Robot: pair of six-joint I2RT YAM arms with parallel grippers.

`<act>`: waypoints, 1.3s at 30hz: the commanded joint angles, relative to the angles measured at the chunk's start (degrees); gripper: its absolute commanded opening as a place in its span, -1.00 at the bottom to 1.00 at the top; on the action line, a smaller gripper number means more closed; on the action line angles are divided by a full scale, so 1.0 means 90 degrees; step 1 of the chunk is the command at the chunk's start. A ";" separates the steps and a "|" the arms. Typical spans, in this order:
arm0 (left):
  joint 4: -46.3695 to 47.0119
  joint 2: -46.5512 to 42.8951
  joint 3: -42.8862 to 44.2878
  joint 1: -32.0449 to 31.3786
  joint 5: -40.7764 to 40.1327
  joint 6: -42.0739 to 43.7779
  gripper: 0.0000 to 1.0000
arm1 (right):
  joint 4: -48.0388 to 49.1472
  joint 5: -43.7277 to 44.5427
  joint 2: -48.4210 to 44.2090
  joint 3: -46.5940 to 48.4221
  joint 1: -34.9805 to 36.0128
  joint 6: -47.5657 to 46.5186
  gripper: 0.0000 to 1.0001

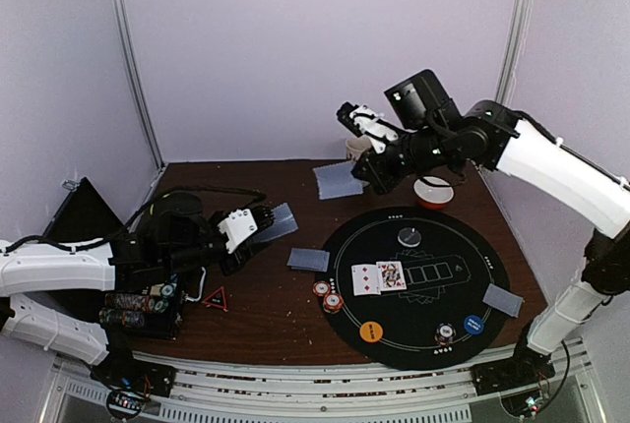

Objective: Distribute texas hold em gaming equipment
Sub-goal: Flop the poker card in the community card area.

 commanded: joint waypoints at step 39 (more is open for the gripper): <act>0.0405 -0.0046 0.0027 0.0006 0.0030 0.0023 -0.19 | 0.0889 0.2743 0.0125 -0.5209 0.0343 -0.3979 -1.00</act>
